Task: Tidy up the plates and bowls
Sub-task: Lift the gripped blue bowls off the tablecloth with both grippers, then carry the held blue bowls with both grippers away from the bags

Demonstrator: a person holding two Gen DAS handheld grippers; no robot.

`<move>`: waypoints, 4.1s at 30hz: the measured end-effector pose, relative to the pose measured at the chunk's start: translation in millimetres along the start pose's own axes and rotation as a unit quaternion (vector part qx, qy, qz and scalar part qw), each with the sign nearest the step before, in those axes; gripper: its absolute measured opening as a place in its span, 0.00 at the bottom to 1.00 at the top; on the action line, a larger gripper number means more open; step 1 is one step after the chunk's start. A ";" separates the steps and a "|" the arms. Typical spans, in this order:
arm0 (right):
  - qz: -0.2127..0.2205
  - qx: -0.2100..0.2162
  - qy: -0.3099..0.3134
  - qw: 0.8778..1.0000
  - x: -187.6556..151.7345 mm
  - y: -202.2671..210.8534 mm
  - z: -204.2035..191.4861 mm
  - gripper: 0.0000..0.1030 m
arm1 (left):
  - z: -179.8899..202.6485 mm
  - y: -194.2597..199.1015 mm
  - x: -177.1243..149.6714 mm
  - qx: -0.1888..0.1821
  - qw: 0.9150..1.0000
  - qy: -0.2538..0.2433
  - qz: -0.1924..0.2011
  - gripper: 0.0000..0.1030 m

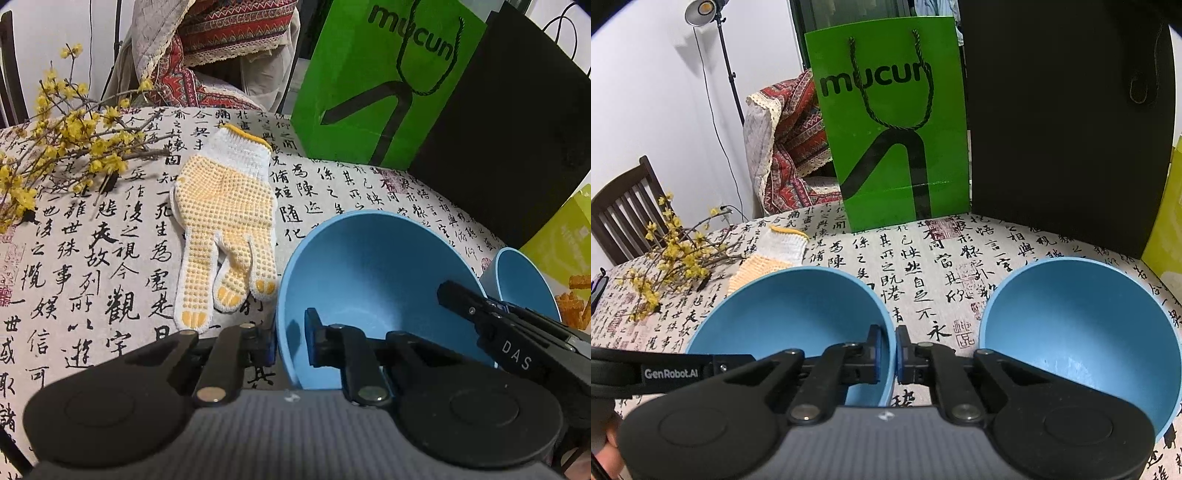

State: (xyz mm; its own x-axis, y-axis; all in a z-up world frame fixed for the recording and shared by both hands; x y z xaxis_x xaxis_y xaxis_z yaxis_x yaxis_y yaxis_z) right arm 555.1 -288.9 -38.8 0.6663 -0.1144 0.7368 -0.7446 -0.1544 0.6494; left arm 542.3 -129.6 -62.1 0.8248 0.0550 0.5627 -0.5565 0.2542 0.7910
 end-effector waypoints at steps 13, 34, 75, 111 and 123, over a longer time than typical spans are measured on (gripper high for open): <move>0.030 0.011 0.005 0.999 8.1 27.5 -14.1 0.07 | 0.1 35.2 3.8 0.021 0.999 -0.009 0.032 0.15; 0.063 0.013 0.003 0.998 5.9 98.1 -33.0 0.07 | 4.8 102.9 -14.9 0.026 0.998 -0.014 0.061 0.15; 0.086 0.039 0.013 0.995 -32.0 171.3 -83.1 0.08 | -26.1 193.5 -73.6 0.042 0.994 0.000 0.100 0.15; 0.093 0.055 0.028 0.994 -66.5 208.2 -136.6 0.08 | -68.3 241.3 -112.2 0.050 0.992 0.016 0.118 0.15; 0.098 0.064 0.034 0.992 -78.8 223.6 -159.8 0.08 | -84.3 264.2 -126.2 0.058 0.990 0.023 0.128 0.15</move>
State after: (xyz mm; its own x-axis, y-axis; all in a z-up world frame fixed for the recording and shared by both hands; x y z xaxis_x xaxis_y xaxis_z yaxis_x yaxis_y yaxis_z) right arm 329.7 -157.6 78.4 0.5016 -0.0880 0.8606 -0.8455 -0.2607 0.4661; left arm 299.5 12.0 55.6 0.6574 0.1477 0.7389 -0.7535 0.1147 0.6474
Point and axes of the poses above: each gripper's, at about its wrist camera, not at the fingertips, and y roughly against the way its jaws point, z to its right, x to its top, the point moved 8 cm from there along -y, roughly the way its jaws point, and after that the axes turned 1 degree about x, right-handed, at the moved point
